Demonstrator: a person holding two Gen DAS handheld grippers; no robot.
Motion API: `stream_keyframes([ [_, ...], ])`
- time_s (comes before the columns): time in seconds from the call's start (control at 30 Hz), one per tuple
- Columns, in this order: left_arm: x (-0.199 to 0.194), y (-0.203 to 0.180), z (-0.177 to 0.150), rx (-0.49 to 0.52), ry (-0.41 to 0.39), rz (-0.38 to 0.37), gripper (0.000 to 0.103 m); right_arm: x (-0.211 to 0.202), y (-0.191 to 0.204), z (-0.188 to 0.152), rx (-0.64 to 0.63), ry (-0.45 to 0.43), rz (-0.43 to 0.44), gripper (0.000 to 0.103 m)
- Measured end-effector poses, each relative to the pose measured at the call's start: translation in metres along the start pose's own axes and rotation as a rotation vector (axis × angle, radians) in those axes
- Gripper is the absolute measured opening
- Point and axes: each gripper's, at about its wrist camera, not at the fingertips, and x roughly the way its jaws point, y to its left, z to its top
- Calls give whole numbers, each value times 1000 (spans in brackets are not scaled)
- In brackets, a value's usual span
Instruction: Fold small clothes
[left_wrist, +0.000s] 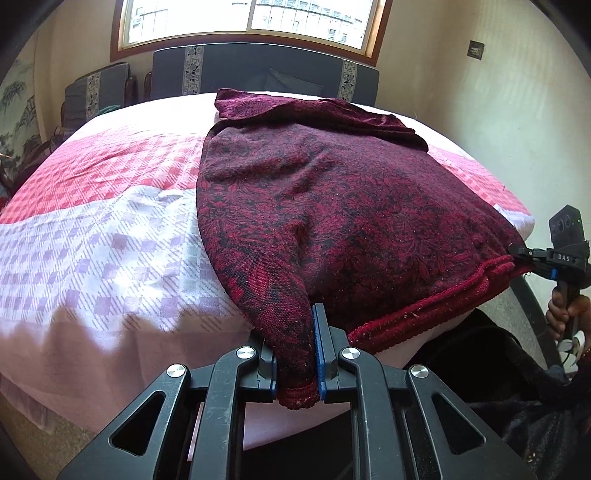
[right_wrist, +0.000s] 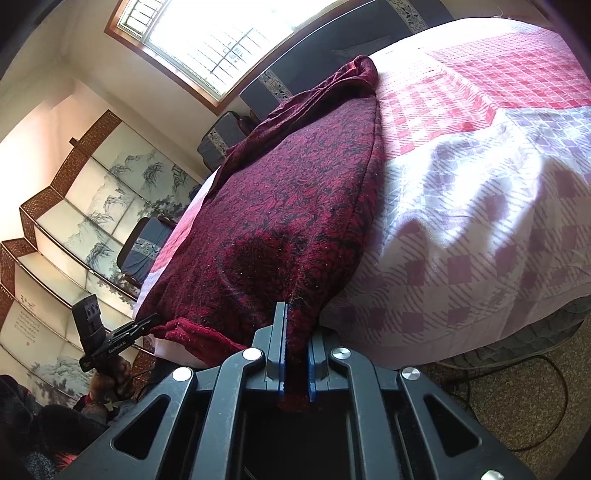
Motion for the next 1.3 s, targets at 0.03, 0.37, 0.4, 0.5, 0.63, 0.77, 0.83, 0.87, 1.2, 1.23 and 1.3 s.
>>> stream_keyframes([
  [0.03, -2, 2, 2, -12, -2, -13, 15, -3, 1, 1, 3, -8, 10, 9],
  [0.37, -11, 22, 13, -93, -3, -120, 15, -30, 14, 18, -9, -92, 91, 8],
  [0.4, -7, 24, 11, -106, 8, -128, 15, -30, 12, 17, -7, -90, 82, 8],
  [0.5, -2, 27, 5, -126, 28, -143, 15, -27, -3, 12, 38, -75, 69, 8],
  [0.63, 3, 28, 4, -132, 64, -166, 19, -28, -11, 8, 58, -69, 70, 8],
  [0.77, 4, 43, 2, -211, 96, -234, 40, -23, -17, 7, 73, -35, 73, 12],
  [0.83, -1, 54, 0, -254, 78, -259, 54, -21, -21, 5, 92, -27, 80, 13],
  [0.87, -3, 59, -1, -273, 68, -270, 59, -19, -23, 4, 103, -19, 82, 14],
  [1.2, 17, 77, -5, -345, 169, -391, 60, 4, -30, -6, 125, 39, 116, 20],
  [1.23, 23, 76, -5, -357, 185, -412, 60, 3, -28, -5, 114, 32, 122, 12],
  [1.3, 35, 73, -5, -385, 207, -450, 60, -3, -21, -2, 94, 8, 126, 11],
])
